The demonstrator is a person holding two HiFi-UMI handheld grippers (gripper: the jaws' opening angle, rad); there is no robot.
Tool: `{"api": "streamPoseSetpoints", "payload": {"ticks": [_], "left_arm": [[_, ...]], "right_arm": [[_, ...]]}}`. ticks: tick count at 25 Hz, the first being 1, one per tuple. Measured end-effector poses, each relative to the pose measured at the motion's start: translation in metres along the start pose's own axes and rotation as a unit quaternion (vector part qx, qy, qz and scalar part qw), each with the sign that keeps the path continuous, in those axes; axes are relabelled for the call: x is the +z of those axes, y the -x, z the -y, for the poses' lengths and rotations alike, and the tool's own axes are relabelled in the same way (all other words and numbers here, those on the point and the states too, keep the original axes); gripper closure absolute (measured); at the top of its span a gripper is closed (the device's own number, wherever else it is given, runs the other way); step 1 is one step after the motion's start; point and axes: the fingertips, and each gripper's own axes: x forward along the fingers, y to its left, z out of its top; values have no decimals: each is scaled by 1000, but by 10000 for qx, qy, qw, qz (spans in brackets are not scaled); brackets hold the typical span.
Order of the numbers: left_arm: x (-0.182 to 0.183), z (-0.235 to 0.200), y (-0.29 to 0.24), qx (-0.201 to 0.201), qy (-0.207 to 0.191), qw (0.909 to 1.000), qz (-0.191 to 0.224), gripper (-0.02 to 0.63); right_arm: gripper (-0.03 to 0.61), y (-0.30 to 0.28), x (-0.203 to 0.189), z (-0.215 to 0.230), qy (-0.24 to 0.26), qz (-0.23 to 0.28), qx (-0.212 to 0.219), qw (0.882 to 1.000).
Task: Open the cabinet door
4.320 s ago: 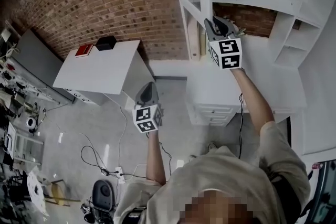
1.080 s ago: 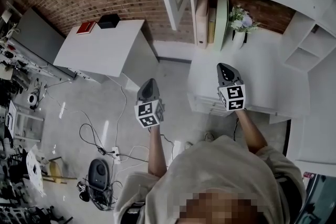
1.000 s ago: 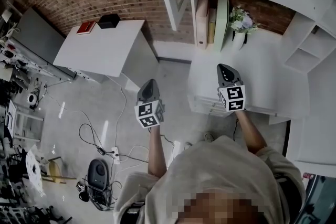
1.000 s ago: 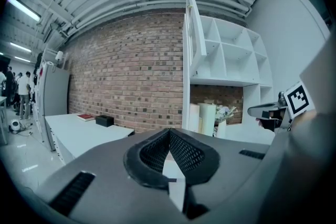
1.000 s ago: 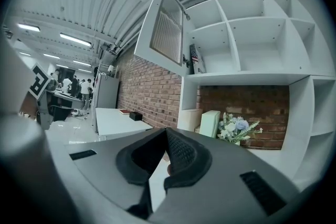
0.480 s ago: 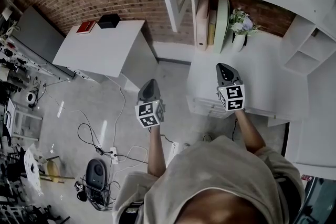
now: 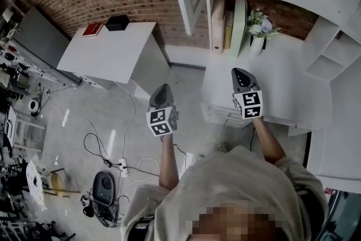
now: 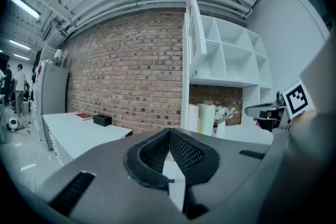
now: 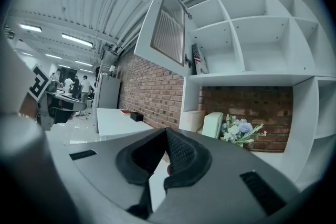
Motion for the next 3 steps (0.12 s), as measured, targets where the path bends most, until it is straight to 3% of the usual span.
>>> {"api": "streamPoseSetpoints", "payload": {"ticks": [3], "left_arm": [[-1, 1, -4, -40, -46, 10000, 46, 586]], "right_arm": [[566, -2, -2, 0, 13, -9, 16, 10000]]}}
